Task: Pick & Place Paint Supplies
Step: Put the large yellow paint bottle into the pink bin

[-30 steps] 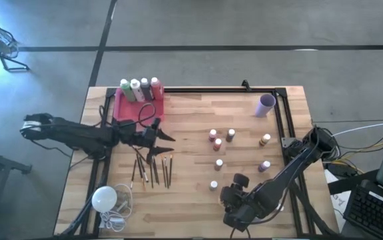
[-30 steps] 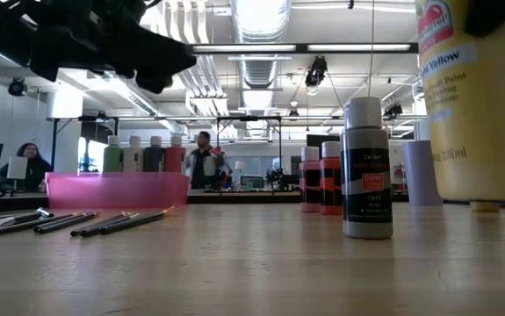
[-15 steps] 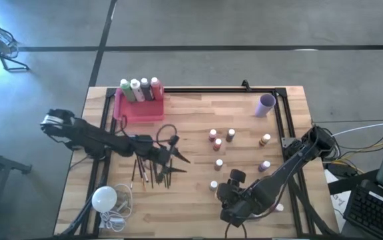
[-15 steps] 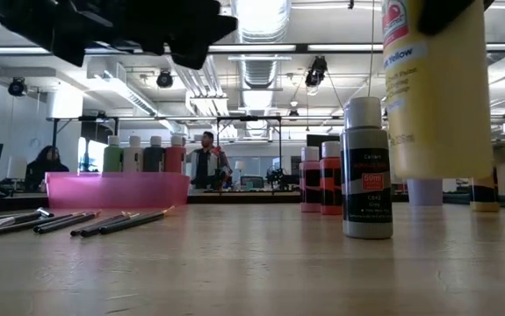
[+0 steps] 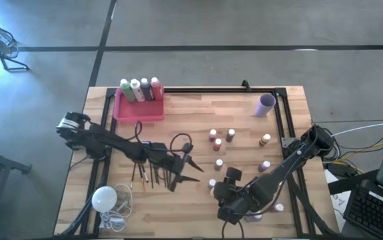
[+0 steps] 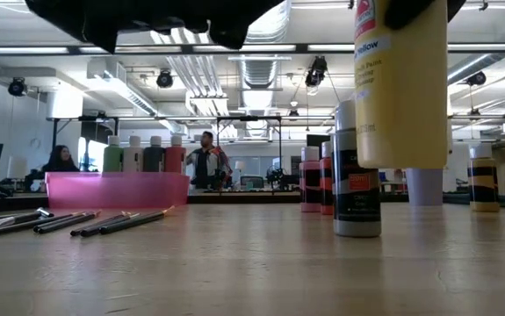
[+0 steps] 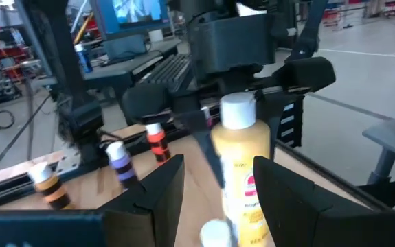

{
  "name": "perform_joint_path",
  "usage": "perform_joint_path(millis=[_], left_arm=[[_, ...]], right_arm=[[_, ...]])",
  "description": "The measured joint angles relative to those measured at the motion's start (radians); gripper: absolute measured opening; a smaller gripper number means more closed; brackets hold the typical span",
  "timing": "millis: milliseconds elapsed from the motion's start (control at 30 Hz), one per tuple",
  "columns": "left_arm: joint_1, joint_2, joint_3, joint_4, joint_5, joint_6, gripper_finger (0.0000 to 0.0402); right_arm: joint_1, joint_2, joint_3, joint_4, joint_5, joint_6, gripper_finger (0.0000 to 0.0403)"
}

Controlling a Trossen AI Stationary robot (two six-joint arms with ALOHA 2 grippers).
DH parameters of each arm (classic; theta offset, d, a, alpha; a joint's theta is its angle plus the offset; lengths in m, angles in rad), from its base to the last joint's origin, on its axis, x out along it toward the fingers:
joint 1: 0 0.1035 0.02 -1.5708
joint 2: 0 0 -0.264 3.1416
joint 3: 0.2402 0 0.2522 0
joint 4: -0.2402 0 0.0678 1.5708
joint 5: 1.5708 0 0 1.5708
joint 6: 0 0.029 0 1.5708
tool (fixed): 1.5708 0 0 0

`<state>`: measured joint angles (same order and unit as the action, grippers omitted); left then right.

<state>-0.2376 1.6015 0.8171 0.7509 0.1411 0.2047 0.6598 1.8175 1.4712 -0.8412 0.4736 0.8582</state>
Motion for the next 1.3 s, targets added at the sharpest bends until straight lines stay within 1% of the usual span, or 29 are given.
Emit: perform_joint_path(millis=[233,467,933,1300], left_arm=[[-0.023,0.094,0.068,0.017,0.024,-0.009,0.0181],[-0.032,0.138,0.139,0.046,0.082,-0.038,0.0181],[-0.041,0.249,0.266,0.044,0.084,-0.06,0.0181],[-0.042,0.289,0.321,0.027,0.087,-0.083,0.0181]], right_arm=[[0.0,0.0,0.025,0.013,0.0,-0.032,0.0183],[-0.001,0.0,0.027,0.015,0.0,-0.047,0.0185],[-0.002,0.0,0.025,0.03,-0.001,-0.074,0.0183],[-0.002,0.0,0.024,0.043,-0.003,-0.104,0.0183]])
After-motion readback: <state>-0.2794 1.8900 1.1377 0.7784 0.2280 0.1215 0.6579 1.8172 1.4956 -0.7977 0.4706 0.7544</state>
